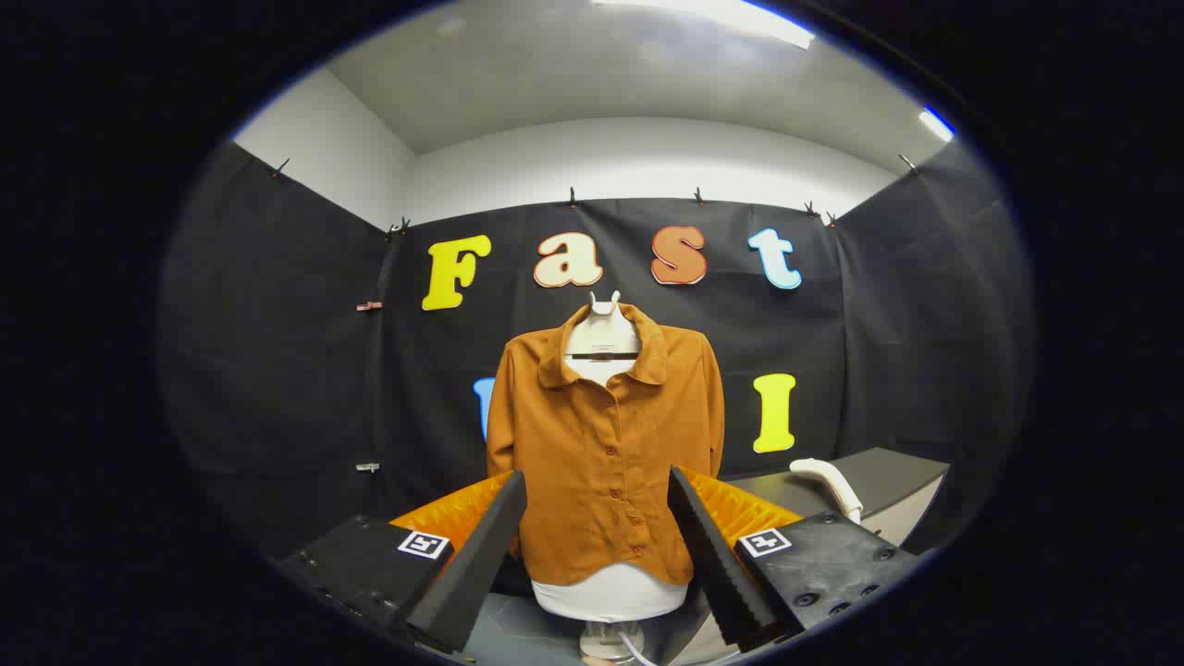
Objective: Iron the clothes twice with a garment steamer, once on the left side and once on the right side.
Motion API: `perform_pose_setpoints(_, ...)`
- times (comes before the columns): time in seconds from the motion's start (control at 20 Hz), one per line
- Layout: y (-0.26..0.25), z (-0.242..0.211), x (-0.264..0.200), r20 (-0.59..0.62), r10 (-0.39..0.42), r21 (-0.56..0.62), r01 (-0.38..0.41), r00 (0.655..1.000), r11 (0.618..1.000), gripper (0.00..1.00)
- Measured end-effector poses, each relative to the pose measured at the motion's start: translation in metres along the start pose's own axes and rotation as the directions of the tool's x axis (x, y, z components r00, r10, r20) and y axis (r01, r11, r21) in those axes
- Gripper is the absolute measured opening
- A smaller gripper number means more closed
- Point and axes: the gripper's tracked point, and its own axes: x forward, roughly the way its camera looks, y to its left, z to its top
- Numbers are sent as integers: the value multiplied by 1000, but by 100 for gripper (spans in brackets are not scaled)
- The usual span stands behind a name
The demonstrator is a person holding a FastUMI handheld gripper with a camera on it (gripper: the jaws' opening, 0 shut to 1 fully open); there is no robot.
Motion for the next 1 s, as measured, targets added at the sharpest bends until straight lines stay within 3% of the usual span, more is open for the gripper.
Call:
perform_pose_setpoints(0.6, 14, 6, -19, -6, 41, 0, -41, 999, 999, 97)
perform_pose_setpoints(1.0, 6, -5, -16, -51, 0, 3, 0, 999, 1000, 97)
